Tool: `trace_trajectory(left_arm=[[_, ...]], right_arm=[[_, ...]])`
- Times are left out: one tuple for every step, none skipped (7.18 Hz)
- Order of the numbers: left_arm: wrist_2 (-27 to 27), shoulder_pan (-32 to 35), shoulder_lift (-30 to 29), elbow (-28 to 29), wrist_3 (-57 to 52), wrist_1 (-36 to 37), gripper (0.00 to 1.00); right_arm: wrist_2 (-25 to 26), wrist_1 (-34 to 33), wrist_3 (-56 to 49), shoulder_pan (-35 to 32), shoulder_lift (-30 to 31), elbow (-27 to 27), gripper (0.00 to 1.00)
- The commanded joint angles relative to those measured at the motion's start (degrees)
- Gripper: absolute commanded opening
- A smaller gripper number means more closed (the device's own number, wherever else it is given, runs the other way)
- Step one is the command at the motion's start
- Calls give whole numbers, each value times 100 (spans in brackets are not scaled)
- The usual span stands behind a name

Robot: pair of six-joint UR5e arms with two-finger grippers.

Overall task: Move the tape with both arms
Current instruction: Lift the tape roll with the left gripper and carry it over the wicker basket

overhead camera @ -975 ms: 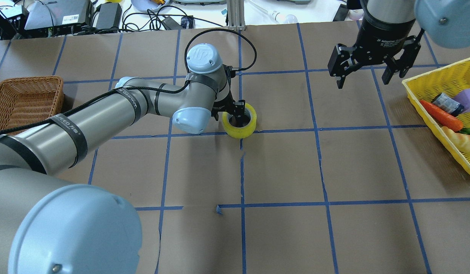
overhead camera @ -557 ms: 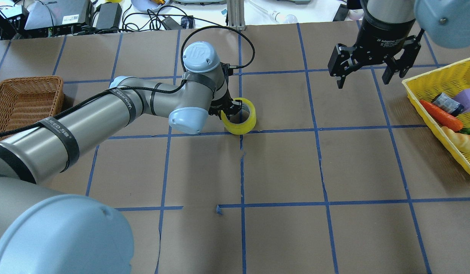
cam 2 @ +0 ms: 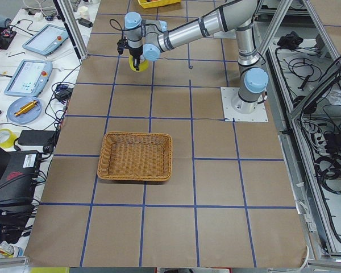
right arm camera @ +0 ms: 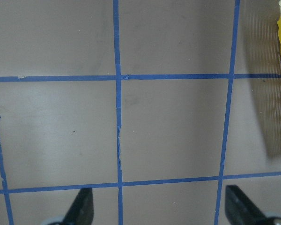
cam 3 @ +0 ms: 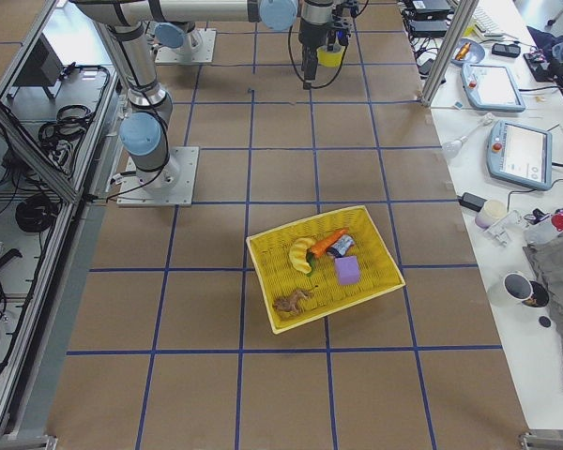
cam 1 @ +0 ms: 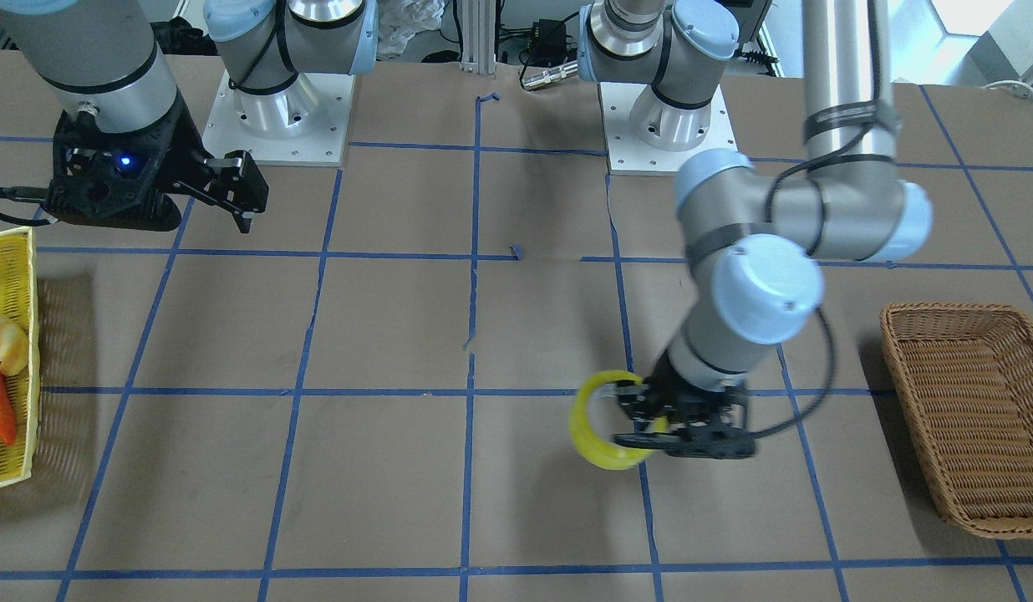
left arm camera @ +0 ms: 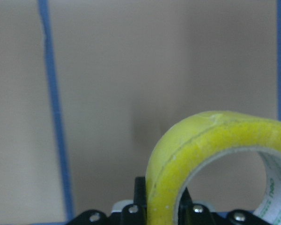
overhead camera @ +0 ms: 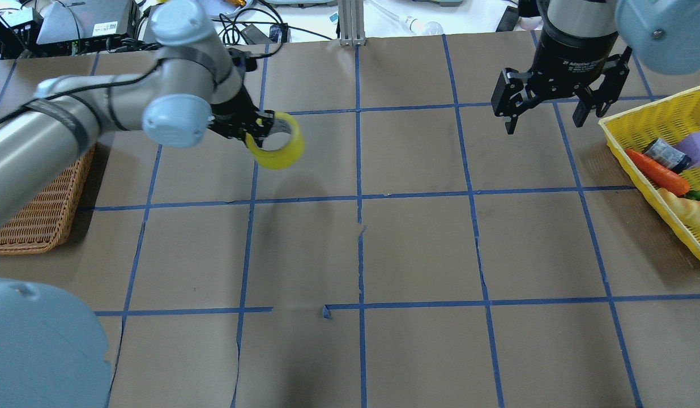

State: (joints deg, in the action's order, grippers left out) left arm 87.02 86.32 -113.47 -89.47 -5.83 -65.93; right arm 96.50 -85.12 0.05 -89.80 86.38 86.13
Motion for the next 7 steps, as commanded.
trace_trajectory(left_arm=[[521, -1437, 54, 997, -1836, -1192, 0], [770, -1886, 27, 1132, -2382, -1203, 0], [772, -2474, -104, 1220, -3301, -1159, 0], [720, -3228, -366, 1256, -4381, -715, 0], [668, -3557, -778, 1265, -5009, -67, 0], [406, -3709, -1095, 1291, -5468, 331, 0], [342, -3867, -1324, 1291, -5568, 553, 0]], right_arm=[[61, -4, 4, -3, 1, 27, 100], [61, -13, 4, 6, 1, 18, 100], [61, -4, 13, -3, 10, 27, 100], [44, -4, -22, -3, 10, 27, 100], [-52, -4, -14, -12, 10, 18, 100], [-53, -4, -14, -20, 10, 18, 100], [-88, -4, -22, -12, 10, 18, 100]])
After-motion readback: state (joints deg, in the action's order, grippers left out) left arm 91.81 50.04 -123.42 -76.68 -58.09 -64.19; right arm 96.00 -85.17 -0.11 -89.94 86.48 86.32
